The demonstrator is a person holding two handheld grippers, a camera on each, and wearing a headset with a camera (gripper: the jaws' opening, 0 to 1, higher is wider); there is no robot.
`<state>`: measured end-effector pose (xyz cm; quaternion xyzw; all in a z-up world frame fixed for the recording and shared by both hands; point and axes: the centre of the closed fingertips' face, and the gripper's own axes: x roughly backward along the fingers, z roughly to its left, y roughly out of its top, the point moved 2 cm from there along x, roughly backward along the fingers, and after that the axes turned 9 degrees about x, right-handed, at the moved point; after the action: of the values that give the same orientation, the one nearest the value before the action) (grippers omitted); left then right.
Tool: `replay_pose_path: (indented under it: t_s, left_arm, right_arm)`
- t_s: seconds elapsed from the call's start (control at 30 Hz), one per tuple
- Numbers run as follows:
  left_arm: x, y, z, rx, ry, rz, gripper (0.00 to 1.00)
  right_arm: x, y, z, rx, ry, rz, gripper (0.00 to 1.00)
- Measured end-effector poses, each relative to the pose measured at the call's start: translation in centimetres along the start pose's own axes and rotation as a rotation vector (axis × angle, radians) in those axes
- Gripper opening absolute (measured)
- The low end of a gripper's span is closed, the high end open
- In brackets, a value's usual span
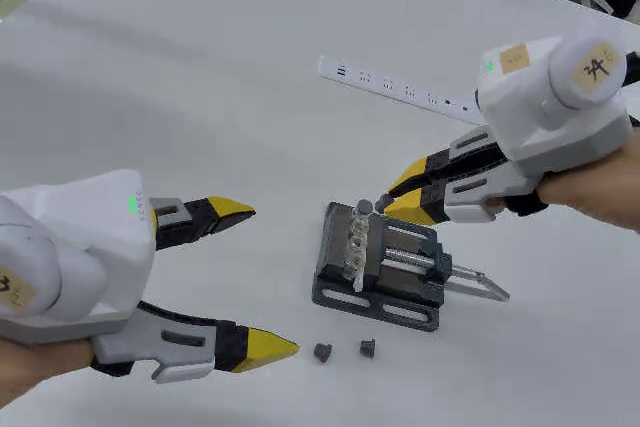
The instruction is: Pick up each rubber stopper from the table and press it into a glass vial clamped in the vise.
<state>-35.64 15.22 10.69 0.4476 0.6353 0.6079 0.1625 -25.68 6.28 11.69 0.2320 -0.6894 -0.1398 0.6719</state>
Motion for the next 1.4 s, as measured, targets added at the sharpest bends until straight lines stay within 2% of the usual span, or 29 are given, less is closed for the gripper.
replay_pose_path:
  t_s: [0.27, 0.67, 1.17, 1.4]
  left_arm:
    - [-0.7, -0.1, 0.7, -0.003, -0.008, -0.017, 0.91]
    - [-1.6, 0.0, 0.8, 0.000, -0.035, -0.030, 0.94]
    - [-1.7, -0.2, 0.5, 0.020, -0.042, -0.045, 0.93]
    - [-1.6, -0.1, 0.6, 0.026, -0.042, -0.051, 0.93]
  right_arm:
    - [-2.5, -1.4, -0.8, -0.012, 0.019, 0.090, 0.05]
    - [-4.9, -2.8, -1.4, -0.030, 0.035, 0.153, 0.05]
    - [-5.6, -3.5, -1.7, -0.041, 0.037, 0.181, 0.05]
    - [-5.8, -3.6, -1.7, -0.024, 0.040, 0.199, 0.05]
